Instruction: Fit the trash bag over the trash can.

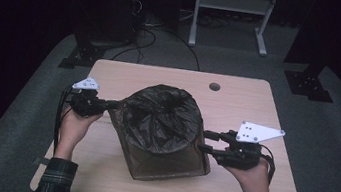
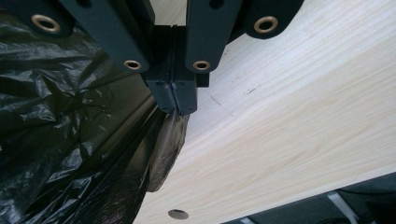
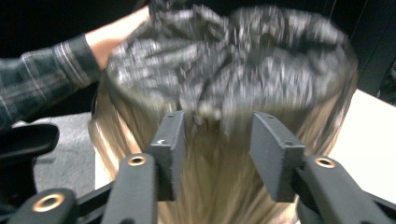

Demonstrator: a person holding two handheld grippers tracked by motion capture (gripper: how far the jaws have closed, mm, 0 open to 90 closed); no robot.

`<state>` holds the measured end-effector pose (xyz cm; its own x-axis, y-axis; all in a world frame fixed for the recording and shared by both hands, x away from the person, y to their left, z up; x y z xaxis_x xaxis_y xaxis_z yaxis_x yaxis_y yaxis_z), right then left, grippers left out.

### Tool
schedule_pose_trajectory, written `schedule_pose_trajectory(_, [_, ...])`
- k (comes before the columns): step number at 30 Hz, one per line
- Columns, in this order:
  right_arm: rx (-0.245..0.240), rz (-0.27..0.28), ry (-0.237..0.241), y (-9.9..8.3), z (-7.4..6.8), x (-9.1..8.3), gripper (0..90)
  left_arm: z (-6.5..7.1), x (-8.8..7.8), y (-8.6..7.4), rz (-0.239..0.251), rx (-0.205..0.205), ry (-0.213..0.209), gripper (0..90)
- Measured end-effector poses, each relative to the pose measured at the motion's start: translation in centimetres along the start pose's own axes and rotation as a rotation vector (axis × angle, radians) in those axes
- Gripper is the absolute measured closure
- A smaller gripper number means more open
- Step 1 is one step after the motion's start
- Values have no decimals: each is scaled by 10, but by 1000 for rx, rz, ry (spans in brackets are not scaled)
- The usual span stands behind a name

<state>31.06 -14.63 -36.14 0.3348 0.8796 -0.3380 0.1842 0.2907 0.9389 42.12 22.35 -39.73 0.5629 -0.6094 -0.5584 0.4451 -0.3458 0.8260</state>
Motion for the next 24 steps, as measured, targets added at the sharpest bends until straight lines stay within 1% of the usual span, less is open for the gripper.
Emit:
schedule_pose_trajectory(3, [10,-14,16,-9,1,5,509,1,0,2,2,3,0,897])
schedule_pose_trajectory(4, [15,-14,17,-10,1,6,508,1,0,2,3,2,1,897])
schedule_pose_trajectory(6, [25,-35,10,-13,3,11,489,0,0,1,-1,2,0,897])
schedule_pose_trajectory(7, [25,-42,14,-13,4,13,510,1,0,1,-1,2,0,897])
schedule_pose_trajectory(8, [27,-45,10,-14,5,15,580,1,0,1,-2,4,0,897])
schedule_pose_trajectory(9, [31,-51,12,-15,5,17,687,1,0,1,-2,5,-1,897])
schedule_pose_trajectory(10, [24,-53,14,-15,5,18,755,1,0,1,-2,6,-3,897])
schedule_pose_trajectory(11, [20,-50,9,-15,5,18,850,2,1,1,-6,7,-1,897])
schedule_pose_trajectory(12, [17,-44,7,-15,4,18,896,1,1,0,-13,9,1,898])
schedule_pose_trajectory(14, [15,-42,14,-15,3,17,900,1,4,-2,-27,12,-1,898])
schedule_pose_trajectory(17, [10,-72,19,-21,2,17,900,-1,8,-6,-36,4,2,899])
schedule_pose_trajectory(19, [13,-94,14,-28,2,18,900,-2,11,-10,-41,-6,-2,898])
schedule_pose_trajectory(21, [23,-114,10,-36,5,19,900,-4,16,-15,-59,-8,3,898])
schedule_pose_trajectory(24, [38,-139,11,-48,7,21,900,-5,24,-24,-85,-17,-2,899])
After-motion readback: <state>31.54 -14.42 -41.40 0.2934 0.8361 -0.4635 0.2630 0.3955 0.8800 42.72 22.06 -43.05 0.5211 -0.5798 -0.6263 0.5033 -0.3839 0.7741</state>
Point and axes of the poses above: each handheld gripper's, and its own axes: x roughly forward along the jaws, y roughly out of its top, z roughly to its right, the point moved 6 cm from there along x, roughly forward along the jaws, and after that the axes turned 2 degrees about y, right-handed, at the moved point
